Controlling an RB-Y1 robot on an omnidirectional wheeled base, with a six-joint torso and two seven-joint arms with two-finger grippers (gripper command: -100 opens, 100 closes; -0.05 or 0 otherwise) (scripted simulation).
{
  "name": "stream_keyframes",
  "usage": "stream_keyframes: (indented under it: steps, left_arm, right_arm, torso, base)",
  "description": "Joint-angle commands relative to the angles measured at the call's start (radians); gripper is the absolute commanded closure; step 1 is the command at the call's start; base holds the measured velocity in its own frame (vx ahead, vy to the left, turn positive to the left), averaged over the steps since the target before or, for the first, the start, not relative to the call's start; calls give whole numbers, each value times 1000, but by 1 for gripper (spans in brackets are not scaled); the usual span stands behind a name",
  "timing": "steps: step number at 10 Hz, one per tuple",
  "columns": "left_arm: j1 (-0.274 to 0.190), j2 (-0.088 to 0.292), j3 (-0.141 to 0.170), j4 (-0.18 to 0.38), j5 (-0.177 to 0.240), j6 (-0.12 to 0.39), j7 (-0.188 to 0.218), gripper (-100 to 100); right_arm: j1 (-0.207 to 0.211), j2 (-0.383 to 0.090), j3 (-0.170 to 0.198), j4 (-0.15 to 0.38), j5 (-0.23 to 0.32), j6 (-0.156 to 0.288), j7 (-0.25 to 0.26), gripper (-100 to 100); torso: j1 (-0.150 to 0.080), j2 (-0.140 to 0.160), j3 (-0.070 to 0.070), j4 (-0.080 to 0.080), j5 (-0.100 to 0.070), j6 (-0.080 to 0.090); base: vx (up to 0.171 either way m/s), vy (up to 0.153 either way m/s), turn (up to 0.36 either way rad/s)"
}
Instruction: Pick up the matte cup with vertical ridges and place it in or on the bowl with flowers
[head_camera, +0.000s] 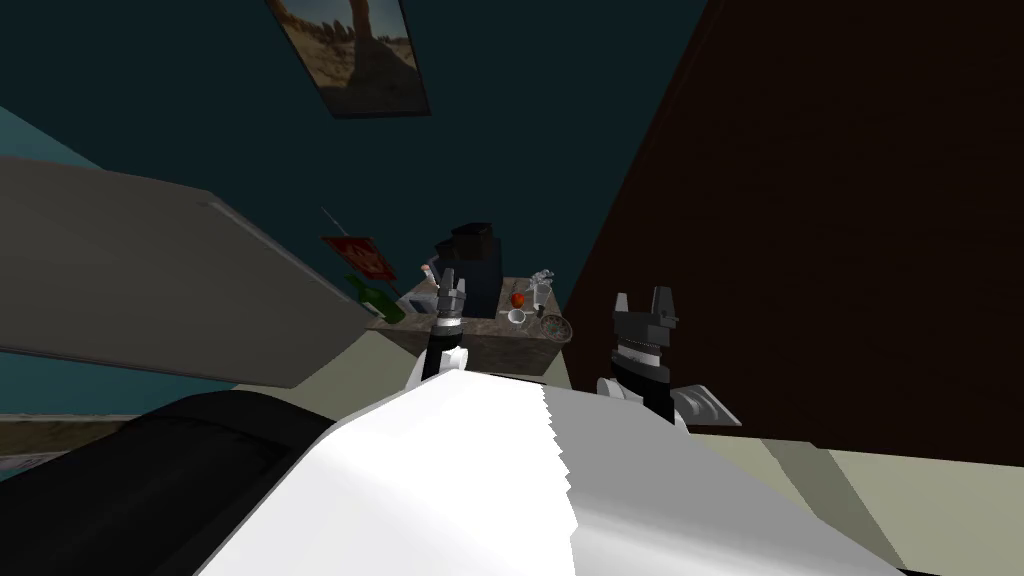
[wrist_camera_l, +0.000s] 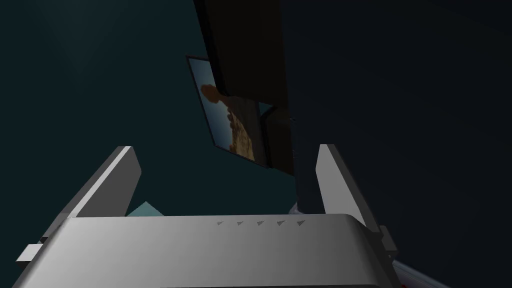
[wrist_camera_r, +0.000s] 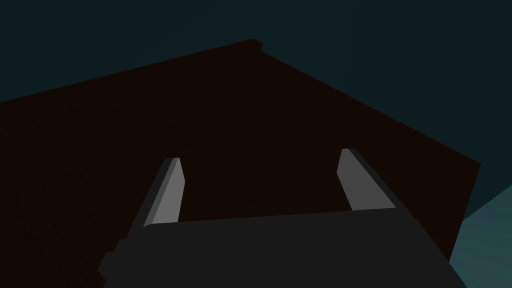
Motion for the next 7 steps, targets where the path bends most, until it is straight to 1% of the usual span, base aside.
stream_keyframes:
  steps: [1, 4, 7]
  left_arm:
    - [3, 37, 5, 0, -3, 13, 1, -100]
    - [17, 122, 23, 0, -12, 65, 4, -100]
    - [40, 207, 51, -1, -22, 148, 9, -100]
  right_arm:
    - [0, 0, 0, 0, 0, 0, 0, 0]
    - [0, 0, 0, 0, 0, 0, 0, 0]
    - [0, 0, 0, 0, 0, 0, 0, 0]
  torso:
    - [0, 0, 0, 0, 0, 0]
    - [1, 4, 2, 1, 0, 0]
    - [1, 7, 4, 1, 0, 0]
  base:
    - [-23, 0, 40]
    - [-63, 2, 84]
    - [-103, -1, 105]
